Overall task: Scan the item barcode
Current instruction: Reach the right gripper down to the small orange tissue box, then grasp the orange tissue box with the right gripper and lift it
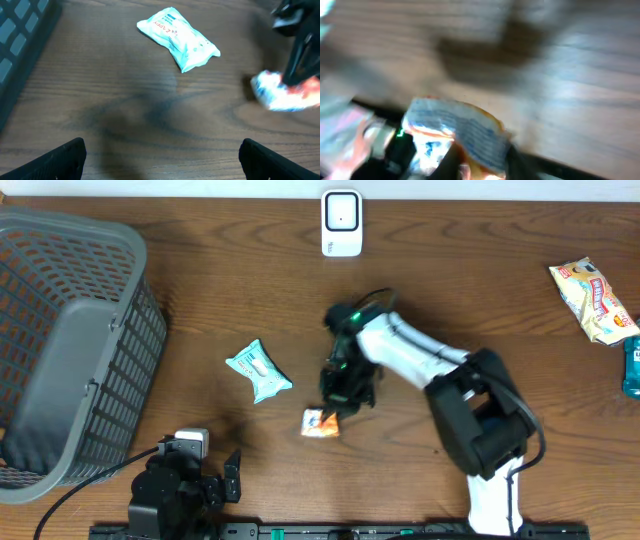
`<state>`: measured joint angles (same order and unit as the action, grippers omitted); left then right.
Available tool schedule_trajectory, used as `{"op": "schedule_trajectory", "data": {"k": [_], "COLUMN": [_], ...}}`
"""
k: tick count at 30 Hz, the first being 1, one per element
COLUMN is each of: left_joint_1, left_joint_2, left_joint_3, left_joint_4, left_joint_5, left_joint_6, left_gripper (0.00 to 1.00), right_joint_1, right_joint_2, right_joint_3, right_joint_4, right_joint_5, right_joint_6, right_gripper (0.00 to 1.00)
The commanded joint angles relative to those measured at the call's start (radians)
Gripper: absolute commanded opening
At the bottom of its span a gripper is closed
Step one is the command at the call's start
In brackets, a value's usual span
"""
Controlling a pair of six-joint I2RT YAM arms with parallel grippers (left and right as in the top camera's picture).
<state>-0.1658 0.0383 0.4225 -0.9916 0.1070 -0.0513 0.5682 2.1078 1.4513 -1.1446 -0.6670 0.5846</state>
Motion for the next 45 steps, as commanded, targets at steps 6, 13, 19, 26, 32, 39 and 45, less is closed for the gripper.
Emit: {"op": "schedule_trajectory", "data": {"k": [6,13,19,26,32,39,45], "left_joint_1": [-0.003,-0.003,-0.003,-0.003,-0.003,-0.003,-0.003], "left_joint_2": [-0.002,-0.002,-0.002,-0.002,-0.002,-0.002,-0.002], "left_joint_3": [0.004,0.004,0.004,0.004,0.004,0.004,0.004], "left_joint_4": [-0.002,-0.002,-0.002,-0.002,-0.002,-0.002,-0.002], "left_joint_5": [0.013,0.013,0.013,0.013,0.013,0.013,0.013], "left_joint_6": [0.006,0.006,0.006,0.006,0.006,0.006,0.006], "left_gripper": [0.98,0.98,0.98,0.98,0.98,0.98,0.98], "right_joint_1": [-0.131,-0.112,-0.086,-0.078,-0.083,-0.080,-0.040], "right_joint_2": [0.008,0.008,0.008,0.008,-0.021,-0.069,-0.067], "right_joint_3": [0.025,0.025,0.025,0.025,0.025,0.025,0.003], "right_joint_4": [0.034,0.051,0.083,0.120,0.114,0.120,0.138], "right_joint_5": [0.127,0.251,0.273,0.238,0.174,0.124,0.123], "right_joint_6": [-0.159,-0.182,-0.257,-0.349,-0.377,-0.436,-0.463], "right_gripper": [0.98,0.71,0.40,0.33,0.43,0.41,0.38]}}
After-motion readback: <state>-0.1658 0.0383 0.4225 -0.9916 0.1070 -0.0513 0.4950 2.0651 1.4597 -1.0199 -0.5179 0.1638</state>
